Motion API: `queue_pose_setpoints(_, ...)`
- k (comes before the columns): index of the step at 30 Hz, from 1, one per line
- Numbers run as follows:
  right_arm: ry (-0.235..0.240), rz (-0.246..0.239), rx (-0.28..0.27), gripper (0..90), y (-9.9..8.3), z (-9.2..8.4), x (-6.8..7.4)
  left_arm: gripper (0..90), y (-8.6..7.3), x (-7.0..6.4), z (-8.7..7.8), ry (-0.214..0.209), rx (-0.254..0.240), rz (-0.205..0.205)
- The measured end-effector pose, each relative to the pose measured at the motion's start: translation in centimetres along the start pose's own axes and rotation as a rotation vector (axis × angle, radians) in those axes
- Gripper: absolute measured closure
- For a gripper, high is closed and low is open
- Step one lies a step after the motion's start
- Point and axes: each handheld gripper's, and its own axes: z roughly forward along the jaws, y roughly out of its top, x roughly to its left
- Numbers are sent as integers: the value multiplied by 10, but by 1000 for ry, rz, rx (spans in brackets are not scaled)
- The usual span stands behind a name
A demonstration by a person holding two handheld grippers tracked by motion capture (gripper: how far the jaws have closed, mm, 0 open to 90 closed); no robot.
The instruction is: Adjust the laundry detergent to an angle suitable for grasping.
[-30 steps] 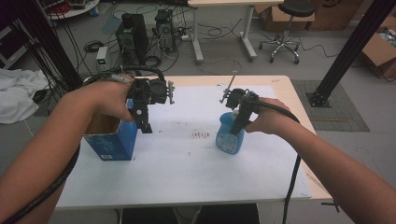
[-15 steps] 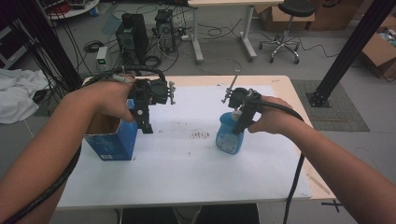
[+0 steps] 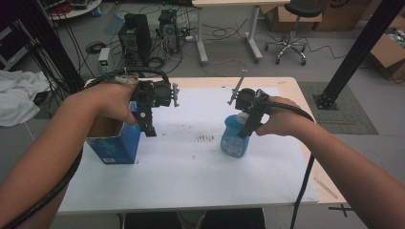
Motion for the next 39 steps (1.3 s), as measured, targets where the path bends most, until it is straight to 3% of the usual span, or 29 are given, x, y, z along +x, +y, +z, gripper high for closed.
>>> queue_pose_setpoints(8, -14, -36, -26, 0, -1, -7, 4, 1, 0, 0, 0, -3, 2, -1)
queue_pose_setpoints(14, -9, -44, -42, 0, -6, -13, 5, 1, 1, 0, 0, -2, 2, 1)
queue_pose_setpoints(22, -14, -55, -13, 0, -16, -31, 7, 1, 3, -2, -3, 0, 2, 3)
queue_pose_setpoints(30, -26, -50, 17, 0, -41, -50, 10, 1, 6, -6, -8, 8, 8, 6)
queue_pose_setpoints(39, -2, -95, 55, 0, -61, -51, 19, 1, 10, -10, -9, 14, 15, 11)
